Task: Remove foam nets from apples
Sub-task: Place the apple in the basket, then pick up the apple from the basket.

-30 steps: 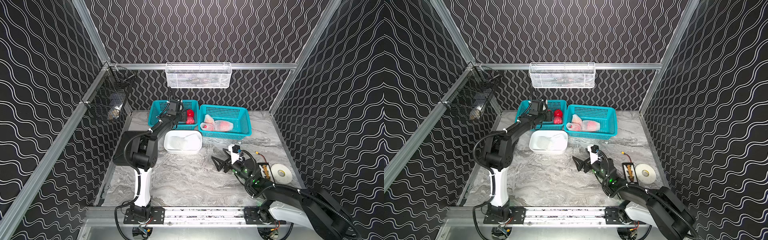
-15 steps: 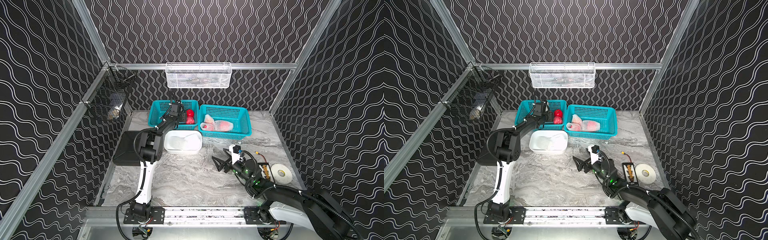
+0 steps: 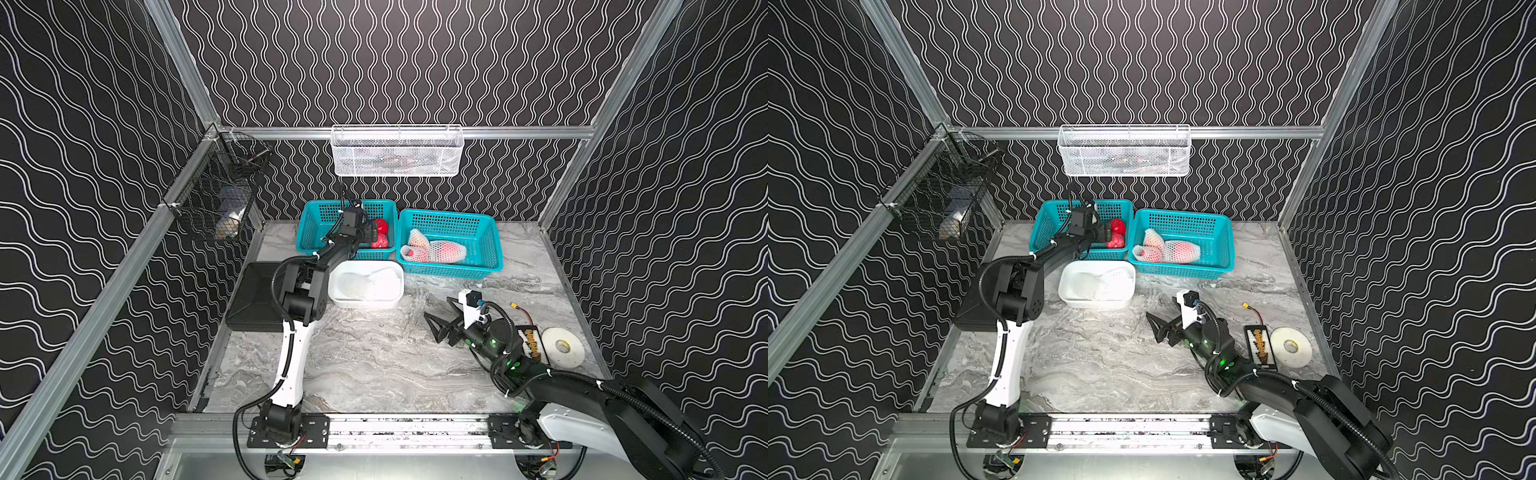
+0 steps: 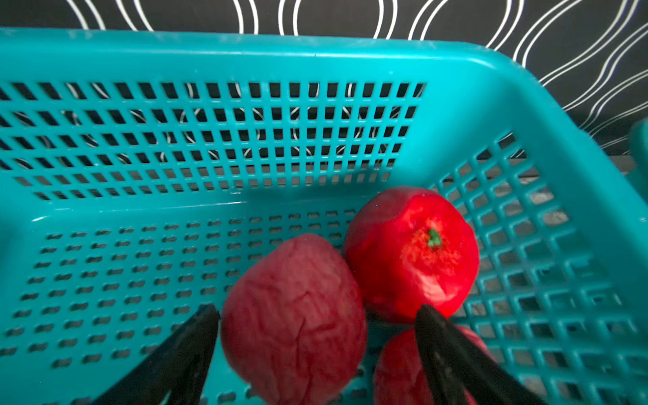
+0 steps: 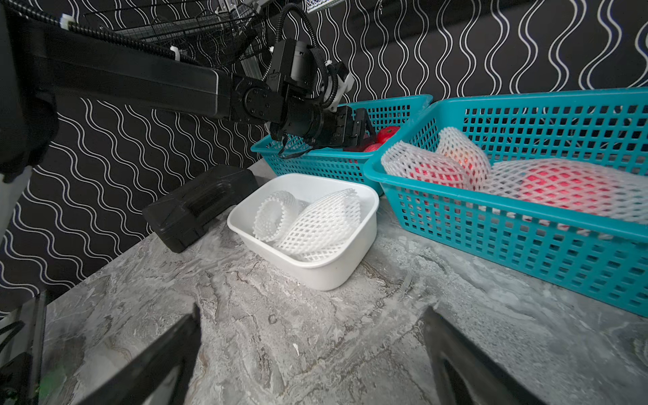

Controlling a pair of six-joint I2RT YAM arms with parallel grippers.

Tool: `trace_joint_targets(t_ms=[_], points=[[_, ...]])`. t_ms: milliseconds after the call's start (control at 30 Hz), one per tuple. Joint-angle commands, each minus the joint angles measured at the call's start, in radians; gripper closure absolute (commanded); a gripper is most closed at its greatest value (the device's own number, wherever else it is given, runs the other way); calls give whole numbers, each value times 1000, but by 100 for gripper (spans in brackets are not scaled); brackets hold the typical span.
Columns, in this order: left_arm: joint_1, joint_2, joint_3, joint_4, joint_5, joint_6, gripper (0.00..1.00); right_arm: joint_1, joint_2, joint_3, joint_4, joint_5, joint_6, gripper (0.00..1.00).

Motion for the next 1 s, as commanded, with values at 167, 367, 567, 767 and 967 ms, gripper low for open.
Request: trace_joint_targets(t_ms=[167, 367, 567, 767, 967], points=[[2, -247, -159, 143, 15, 17, 2, -1, -26, 4, 18, 69, 10, 0], [0, -501, -356, 226, 72, -11, 1, -44, -137, 146, -269, 79, 82, 0], [-43, -775, -610, 243, 144, -83, 0, -291, -30, 463, -629, -54, 214, 0], [-242, -1017, -864, 197, 11, -66, 0, -437, 219, 752, -825, -183, 286, 6], [-373, -1108, -1004, 146, -11, -112, 0, -464, 532, 1162, -1230, -200, -70, 2]])
